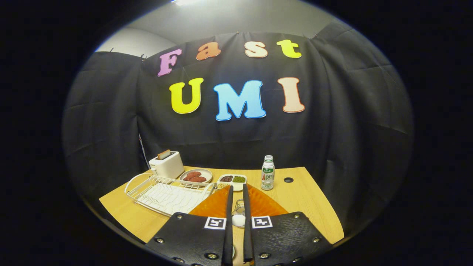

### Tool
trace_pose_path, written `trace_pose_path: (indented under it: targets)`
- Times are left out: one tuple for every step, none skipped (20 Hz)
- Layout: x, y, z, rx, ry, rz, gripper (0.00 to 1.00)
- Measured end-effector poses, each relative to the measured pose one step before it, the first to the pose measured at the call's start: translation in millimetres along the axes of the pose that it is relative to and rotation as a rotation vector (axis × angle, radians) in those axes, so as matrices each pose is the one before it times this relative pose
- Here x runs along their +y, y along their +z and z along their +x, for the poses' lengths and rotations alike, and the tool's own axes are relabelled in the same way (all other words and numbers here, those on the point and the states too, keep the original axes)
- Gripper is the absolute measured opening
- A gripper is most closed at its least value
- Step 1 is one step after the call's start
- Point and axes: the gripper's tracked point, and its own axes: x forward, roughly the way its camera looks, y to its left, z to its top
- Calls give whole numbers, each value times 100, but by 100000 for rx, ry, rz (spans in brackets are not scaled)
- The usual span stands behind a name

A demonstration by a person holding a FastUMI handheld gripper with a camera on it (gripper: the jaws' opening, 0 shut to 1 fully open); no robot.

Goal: Take the plate from the dish rack, then take the spoon from the basket and place it into the plate.

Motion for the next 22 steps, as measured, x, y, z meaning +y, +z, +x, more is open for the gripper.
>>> trace_pose_path:
  targets:
    - [382,-743,-295,1758,1036,177,11]
    - [539,-571,-253,1425,1436,-220,11]
    - [543,-643,-124,1569,1327,-96,11]
    - [767,-794,-24,1799,1942,374,11]
    - [987,-668,53,1748,2597,836,11]
    - [1012,-964,140,2207,2851,910,11]
    - [855,-1019,331,2744,1949,228,11]
    - [535,-776,400,2075,1460,-242,11]
    - [809,-577,447,1735,1940,-165,11]
    - [852,-563,414,1650,2135,-343,11]
    - [710,-609,482,1897,1787,-845,11]
    - [617,-575,582,1609,1811,-1241,11]
    - [484,-497,615,1657,1379,-1047,11]
    - [424,-578,543,1784,1388,-337,11]
    - [387,-451,683,1451,656,230,11]
    - [183,-506,515,1375,221,499,11]
    - [311,-303,541,1011,711,277,11]
    - [259,-320,435,927,330,-226,11]
    - [226,-188,449,721,597,-314,11]
    - [230,-313,612,919,533,-164,11]
    - [220,-224,516,1056,675,-196,11]
    - [263,-112,347,587,610,-405,11]
